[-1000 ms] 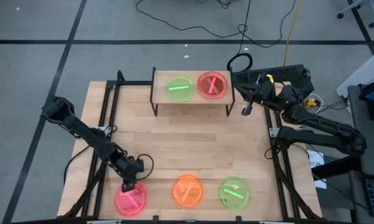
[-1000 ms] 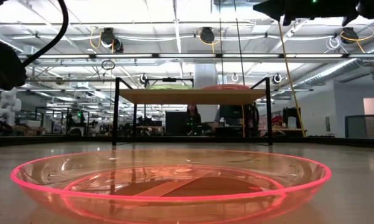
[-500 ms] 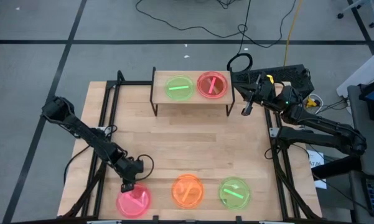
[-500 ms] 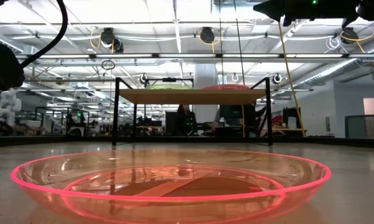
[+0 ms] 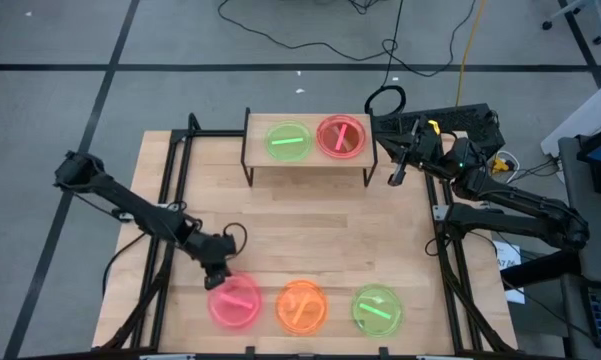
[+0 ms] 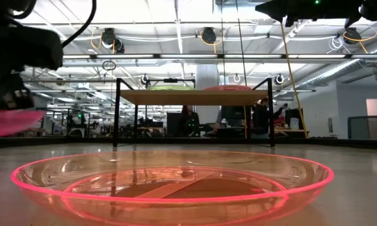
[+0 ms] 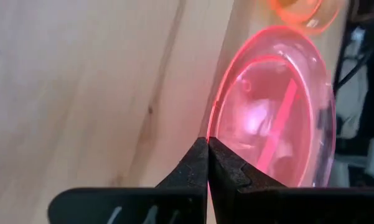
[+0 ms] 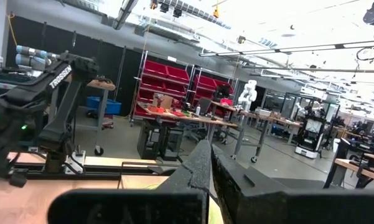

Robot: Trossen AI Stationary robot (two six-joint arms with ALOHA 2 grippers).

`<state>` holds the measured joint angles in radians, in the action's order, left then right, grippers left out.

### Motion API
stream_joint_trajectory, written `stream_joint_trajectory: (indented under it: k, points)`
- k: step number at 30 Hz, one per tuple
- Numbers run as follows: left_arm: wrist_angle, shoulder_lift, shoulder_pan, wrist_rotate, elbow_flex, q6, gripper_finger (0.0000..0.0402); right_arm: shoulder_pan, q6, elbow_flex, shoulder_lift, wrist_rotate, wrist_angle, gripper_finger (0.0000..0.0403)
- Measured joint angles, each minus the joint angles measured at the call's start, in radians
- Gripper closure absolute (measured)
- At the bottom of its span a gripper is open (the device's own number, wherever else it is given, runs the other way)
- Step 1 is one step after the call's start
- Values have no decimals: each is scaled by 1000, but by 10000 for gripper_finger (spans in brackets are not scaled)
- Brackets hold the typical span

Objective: Place and stack plates onto a shelf
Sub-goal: Stack the red plate on top of the green plate on the shelf

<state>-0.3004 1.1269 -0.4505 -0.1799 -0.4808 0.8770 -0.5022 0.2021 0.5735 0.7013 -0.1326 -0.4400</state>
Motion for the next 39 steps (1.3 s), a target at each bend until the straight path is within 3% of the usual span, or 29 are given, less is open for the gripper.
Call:
stream_joint_trajectory:
  k: [6, 12, 16, 22, 27, 31, 39]
  points:
    - [11, -138, 98, 53, 0, -122, 401, 0, -7, 0, 0, 0, 0, 403]
    - [98, -240, 225, 264, 0, -248, 401, 0, -7, 0, 0, 0, -3, 403]
    - [231, -262, 328, 377, 0, -266, 401, 0, -8, 0, 0, 0, -5, 403]
    - [431, -262, 500, 451, -1, -203, 401, 0, -11, 0, 0, 0, -5, 403]
    - [487, -262, 648, 441, -1, -152, 401, 0, -11, 0, 0, 0, -5, 403]
    - [531, -262, 767, 349, -12, -152, 401, 0, -12, 0, 0, 0, -5, 403]
    - [199, -141, 897, 259, -279, -254, 401, 0, -11, 0, 0, 0, -5, 403]
